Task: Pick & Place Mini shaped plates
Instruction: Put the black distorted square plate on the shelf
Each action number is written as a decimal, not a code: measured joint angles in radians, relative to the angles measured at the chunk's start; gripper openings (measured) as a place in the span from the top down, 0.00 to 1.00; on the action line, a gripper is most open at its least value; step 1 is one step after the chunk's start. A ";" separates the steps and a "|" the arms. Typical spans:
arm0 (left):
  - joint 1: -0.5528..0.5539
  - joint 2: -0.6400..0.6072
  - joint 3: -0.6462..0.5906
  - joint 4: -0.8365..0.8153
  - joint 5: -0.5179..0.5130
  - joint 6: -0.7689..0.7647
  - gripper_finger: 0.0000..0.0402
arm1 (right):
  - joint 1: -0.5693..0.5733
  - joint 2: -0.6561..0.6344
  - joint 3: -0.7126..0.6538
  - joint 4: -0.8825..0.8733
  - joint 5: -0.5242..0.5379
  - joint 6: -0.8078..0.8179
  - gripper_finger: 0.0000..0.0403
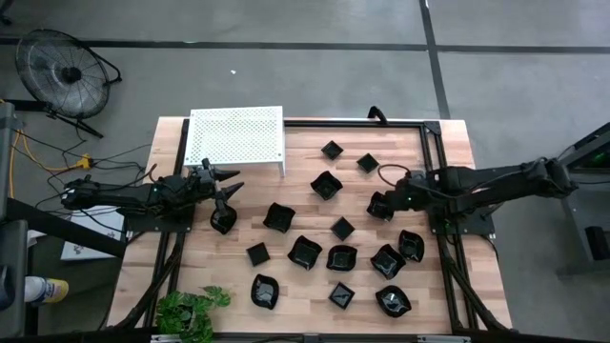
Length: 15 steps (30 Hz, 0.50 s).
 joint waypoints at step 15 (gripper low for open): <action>0.000 0.000 0.000 0.000 0.000 0.000 0.54 | 0.031 0.100 0.000 0.035 0.016 0.152 0.56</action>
